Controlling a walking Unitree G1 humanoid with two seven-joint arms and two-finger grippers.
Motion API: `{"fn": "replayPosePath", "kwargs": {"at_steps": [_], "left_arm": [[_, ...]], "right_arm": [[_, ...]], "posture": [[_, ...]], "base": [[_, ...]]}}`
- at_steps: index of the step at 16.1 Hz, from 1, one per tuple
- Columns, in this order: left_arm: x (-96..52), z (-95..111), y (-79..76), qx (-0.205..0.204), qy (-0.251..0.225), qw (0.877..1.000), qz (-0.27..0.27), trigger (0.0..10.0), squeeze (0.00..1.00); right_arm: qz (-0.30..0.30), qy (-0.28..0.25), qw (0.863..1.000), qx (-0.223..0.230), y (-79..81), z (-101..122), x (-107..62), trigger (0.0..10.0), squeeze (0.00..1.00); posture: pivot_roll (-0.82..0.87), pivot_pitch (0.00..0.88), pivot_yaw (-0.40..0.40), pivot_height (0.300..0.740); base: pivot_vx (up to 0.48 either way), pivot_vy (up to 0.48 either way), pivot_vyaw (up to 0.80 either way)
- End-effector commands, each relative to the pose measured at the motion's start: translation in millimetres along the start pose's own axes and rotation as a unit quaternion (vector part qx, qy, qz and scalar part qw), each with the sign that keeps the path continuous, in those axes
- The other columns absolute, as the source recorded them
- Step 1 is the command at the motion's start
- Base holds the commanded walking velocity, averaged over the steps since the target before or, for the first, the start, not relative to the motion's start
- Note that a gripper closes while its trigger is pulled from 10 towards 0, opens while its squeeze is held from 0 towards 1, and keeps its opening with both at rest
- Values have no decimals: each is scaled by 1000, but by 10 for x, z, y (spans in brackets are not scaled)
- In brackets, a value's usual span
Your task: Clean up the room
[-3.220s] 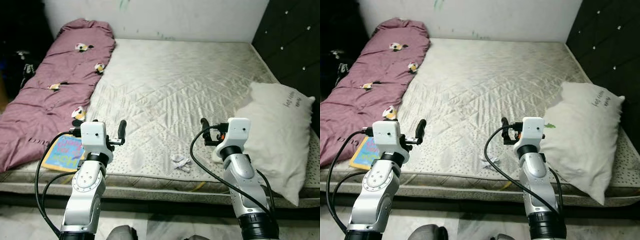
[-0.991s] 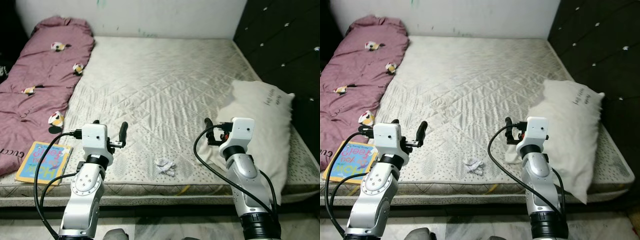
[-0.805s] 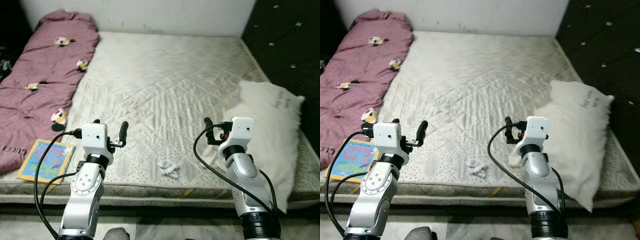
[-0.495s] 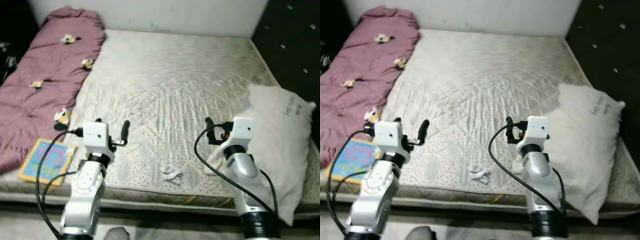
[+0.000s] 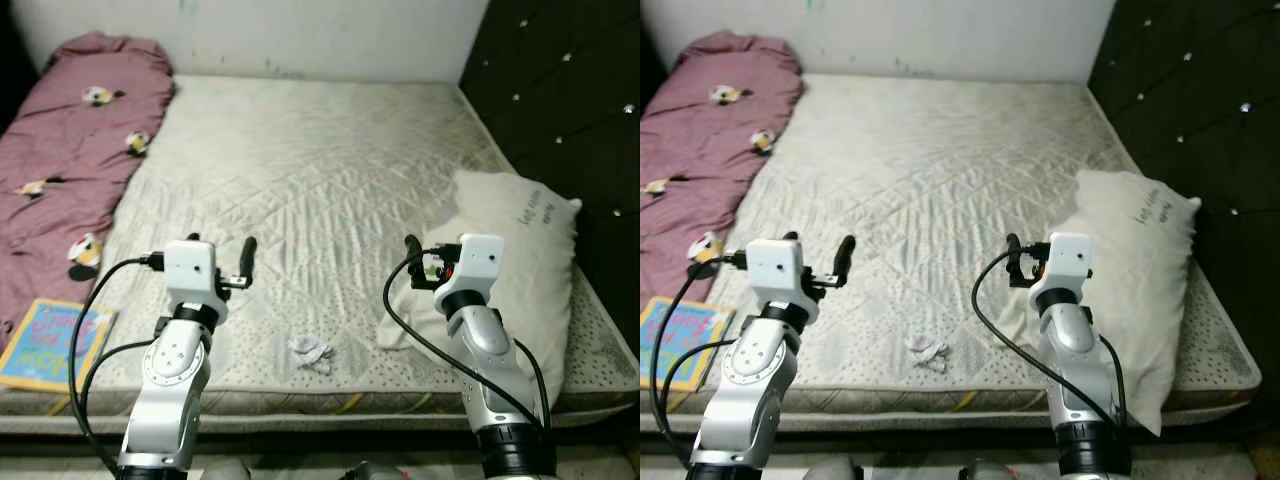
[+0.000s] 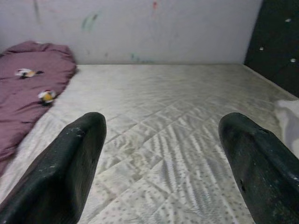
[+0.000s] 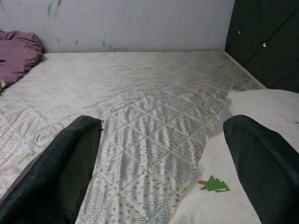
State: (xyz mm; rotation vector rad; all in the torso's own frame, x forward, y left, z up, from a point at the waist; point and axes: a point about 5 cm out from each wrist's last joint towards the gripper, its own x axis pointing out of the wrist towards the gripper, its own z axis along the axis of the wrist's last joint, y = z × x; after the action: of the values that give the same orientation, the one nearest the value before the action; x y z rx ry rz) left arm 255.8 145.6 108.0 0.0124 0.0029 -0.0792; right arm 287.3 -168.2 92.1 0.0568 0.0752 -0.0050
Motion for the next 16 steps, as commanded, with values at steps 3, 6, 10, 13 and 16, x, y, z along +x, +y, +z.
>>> {"fn": "replayPosePath", "kwargs": {"at_steps": [3, 6, 10, 13, 16], "left_arm": [[-27, -24, 18, 3, 8, 1000, 14, 10000, 0], [-30, -18, 26, 11, 6, 1000, 18, 10000, 0], [-40, -32, 19, 17, 8, 1000, 20, 10000, 0], [-39, -34, 9, 19, 8, 1000, 19, 10000, 0], [-26, -15, -6, 21, 4, 1000, 19, 10000, 0]], "right_arm": [[-4, -4, 1000, 4, -17, 11, -24, 10000, 0], [0, -6, 1000, 5, -3, 20, -19, 10000, 0], [7, -7, 1000, 5, 19, 26, -12, 10000, 0], [9, -6, 1000, 5, 21, 26, -12, 10000, 0], [10, -5, 1000, 5, 28, 22, -11, 10000, 0]], "posture": [[29, 21, -40, 740], [31, 21, -37, 740], [32, 17, -41, 716], [30, 18, -40, 686], [29, 21, -40, 641]], "base": [[0, 0, 0], [0, 0, 0], [0, 0, 0], [0, 0, 0], [0, 0, 0]]}}
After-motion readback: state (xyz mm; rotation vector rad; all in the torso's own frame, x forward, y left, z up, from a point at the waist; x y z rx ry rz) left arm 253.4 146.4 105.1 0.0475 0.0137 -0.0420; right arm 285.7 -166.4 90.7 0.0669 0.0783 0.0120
